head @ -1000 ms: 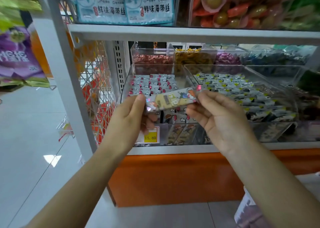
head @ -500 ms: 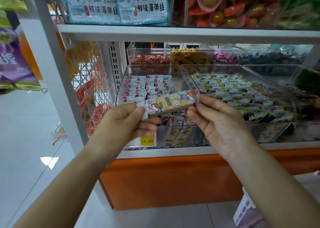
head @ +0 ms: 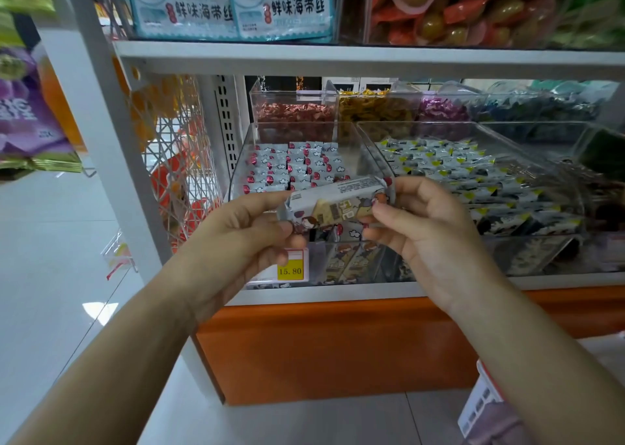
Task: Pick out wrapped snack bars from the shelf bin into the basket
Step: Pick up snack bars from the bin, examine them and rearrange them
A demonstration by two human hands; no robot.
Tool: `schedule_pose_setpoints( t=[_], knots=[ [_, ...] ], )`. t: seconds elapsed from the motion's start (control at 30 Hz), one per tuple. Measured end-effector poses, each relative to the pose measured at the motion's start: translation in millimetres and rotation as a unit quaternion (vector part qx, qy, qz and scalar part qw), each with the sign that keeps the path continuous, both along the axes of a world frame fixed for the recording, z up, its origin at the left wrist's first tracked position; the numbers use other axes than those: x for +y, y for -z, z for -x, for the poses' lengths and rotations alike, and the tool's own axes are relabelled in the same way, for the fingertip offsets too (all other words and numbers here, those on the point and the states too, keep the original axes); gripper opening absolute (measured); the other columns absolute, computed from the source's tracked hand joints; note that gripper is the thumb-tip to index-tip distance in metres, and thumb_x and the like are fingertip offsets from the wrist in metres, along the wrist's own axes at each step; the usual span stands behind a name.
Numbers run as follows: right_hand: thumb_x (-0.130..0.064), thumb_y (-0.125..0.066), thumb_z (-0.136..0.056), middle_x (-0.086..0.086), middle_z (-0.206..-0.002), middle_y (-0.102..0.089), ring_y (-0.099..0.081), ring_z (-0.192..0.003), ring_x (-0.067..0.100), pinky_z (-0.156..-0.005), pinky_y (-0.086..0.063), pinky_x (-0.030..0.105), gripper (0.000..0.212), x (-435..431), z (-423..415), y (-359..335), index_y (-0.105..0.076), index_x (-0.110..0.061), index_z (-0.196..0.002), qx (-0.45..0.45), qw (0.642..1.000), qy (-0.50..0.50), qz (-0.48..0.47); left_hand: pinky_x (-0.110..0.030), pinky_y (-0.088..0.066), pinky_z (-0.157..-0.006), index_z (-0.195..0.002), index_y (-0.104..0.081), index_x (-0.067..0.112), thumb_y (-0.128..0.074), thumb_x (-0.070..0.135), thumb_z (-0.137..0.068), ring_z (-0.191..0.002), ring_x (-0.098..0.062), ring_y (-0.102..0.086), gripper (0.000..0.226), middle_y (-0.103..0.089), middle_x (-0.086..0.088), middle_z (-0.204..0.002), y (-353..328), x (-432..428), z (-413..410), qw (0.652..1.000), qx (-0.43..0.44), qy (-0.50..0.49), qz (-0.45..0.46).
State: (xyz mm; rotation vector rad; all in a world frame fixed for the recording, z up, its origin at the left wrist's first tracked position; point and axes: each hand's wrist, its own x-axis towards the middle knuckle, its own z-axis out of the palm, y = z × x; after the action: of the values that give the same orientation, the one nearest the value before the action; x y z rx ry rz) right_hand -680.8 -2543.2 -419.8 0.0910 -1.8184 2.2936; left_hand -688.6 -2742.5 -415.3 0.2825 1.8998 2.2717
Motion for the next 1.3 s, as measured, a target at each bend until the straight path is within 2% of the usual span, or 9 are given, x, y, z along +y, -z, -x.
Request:
schedule_pose_setpoints(
  t=[0.13, 0.23, 0.4, 0.53, 0.63, 0.7, 0.9, 1.13, 1.3],
  knots=[
    [0.013, -0.051, -0.084, 0.012, -0.094, -0.068, -0.071, -0.077, 0.021, -0.058, -0.055, 0.025, 0.023, -2.8, 0.8, -0.1, -0.058, -0.007, -0.095, -0.004, 1.0, -0.02, -0.016, -0.017, -0.048, -0.049, -0.103, -0.064, 0.009, -0.061, 0.02, -0.073, -0.063, -0.011, -0.065, 0.033, -0.072, -0.006, -0.089, -0.1, 0.1, 1.0, 1.0, -0.003, -0.003, -0.019],
    [-0.007, -0.061, -0.083, 0.017, -0.095, -0.067, -0.069, -0.079, 0.025, -0.055, -0.055, 0.028, 0.007, -5.3, -0.1, -0.6, -0.057, -0.007, -0.088, -0.027, 0.997, -0.054, 0.042, -0.016, -0.049, -0.051, -0.099, -0.065, 0.013, -0.058, 0.027, -0.074, -0.065, -0.01, -0.063, 0.029, -0.071, -0.006, -0.088, 2.0, 0.0, 0.8, 0.999, 0.038, -0.028, 0.021],
    [-0.015, -0.063, -0.086, 0.011, -0.108, -0.062, -0.068, -0.082, 0.016, -0.067, -0.056, 0.029, 0.015, -7.4, -1.2, 5.8, -0.063, -0.016, -0.101, 0.007, 0.995, -0.022, -0.094, -0.018, -0.051, -0.056, -0.111, -0.062, 0.02, -0.057, 0.021, -0.083, -0.074, -0.011, -0.065, 0.028, -0.073, 0.0, -0.092, 3.5, -2.3, 0.7, 0.99, 0.083, -0.037, 0.107],
    [-0.014, -0.063, -0.086, 0.006, -0.102, -0.064, -0.069, -0.076, 0.017, -0.07, -0.058, 0.032, 0.011, -6.8, -1.5, 6.4, -0.069, -0.019, -0.094, 0.022, 0.992, -0.003, -0.127, -0.018, -0.05, -0.058, -0.112, -0.065, 0.026, -0.061, 0.031, -0.072, -0.066, -0.014, -0.057, 0.041, -0.072, 0.002, -0.088, 0.6, -2.4, -1.8, 0.983, 0.113, -0.038, 0.142],
    [-0.008, -0.064, -0.085, 0.008, -0.092, -0.065, -0.067, -0.077, 0.018, -0.06, -0.056, 0.024, 0.011, -7.2, -2.2, 4.4, -0.07, -0.015, -0.079, 0.025, 0.997, 0.003, -0.079, -0.035, -0.056, -0.066, -0.109, -0.066, 0.033, -0.062, 0.037, -0.069, -0.069, -0.028, -0.062, 0.041, -0.071, -0.002, -0.082, -1.1, -1.5, -3.3, 0.969, 0.152, -0.037, 0.191],
    [-0.007, -0.065, -0.084, 0.005, -0.086, -0.067, -0.067, -0.077, 0.018, -0.058, -0.055, 0.022, 0.016, -7.1, -2.2, 3.9, -0.07, -0.017, -0.072, 0.024, 0.998, 0.018, -0.064, -0.049, -0.053, -0.075, -0.108, -0.065, 0.032, -0.062, 0.039, -0.069, -0.071, -0.026, -0.065, 0.04, -0.069, -0.013, -0.084, -0.7, -0.2, -3.8, 0.963, 0.162, -0.04, 0.212],
    [-0.01, -0.065, -0.084, 0.001, -0.075, -0.066, -0.066, -0.071, 0.02, -0.057, -0.055, 0.023, 0.013, -13.2, -7.5, 4.2, -0.069, -0.015, -0.072, 0.056, 0.991, 0.03, -0.115, -0.022, -0.05, -0.055, -0.087, -0.066, 0.017, -0.063, 0.023, -0.084, -0.053, -0.009, -0.054, 0.007, -0.061, -0.01, -0.074, 4.0, 5.8, -2.0, 0.968, 0.142, -0.074, 0.194],
    [-0.009, -0.065, -0.084, -0.001, -0.071, -0.068, -0.069, -0.07, 0.015, -0.059, -0.059, 0.031, 0.013, -19.8, -9.0, 3.3, -0.069, -0.013, -0.072, 0.06, 0.992, 0.007, -0.114, -0.021, -0.044, -0.042, -0.075, -0.064, 0.004, -0.06, 0.031, -0.084, -0.043, -0.011, -0.049, 0.029, -0.059, -0.016, -0.064, 2.0, 5.5, -2.5, 0.951, 0.17, -0.143, 0.215],
    [-0.01, -0.066, -0.083, -0.004, -0.065, -0.068, -0.068, -0.067, 0.013, -0.057, -0.059, 0.033, 0.023, -17.6, -7.0, 1.6, -0.07, -0.017, -0.061, 0.03, 0.994, 0.014, -0.103, -0.019, -0.045, -0.043, -0.076, -0.062, 0.014, -0.057, 0.044, -0.078, -0.044, -0.005, -0.049, 0.031, -0.06, -0.012, -0.064, 1.8, 6.7, -5.6, 0.951, 0.182, -0.127, 0.217]
  ],
)
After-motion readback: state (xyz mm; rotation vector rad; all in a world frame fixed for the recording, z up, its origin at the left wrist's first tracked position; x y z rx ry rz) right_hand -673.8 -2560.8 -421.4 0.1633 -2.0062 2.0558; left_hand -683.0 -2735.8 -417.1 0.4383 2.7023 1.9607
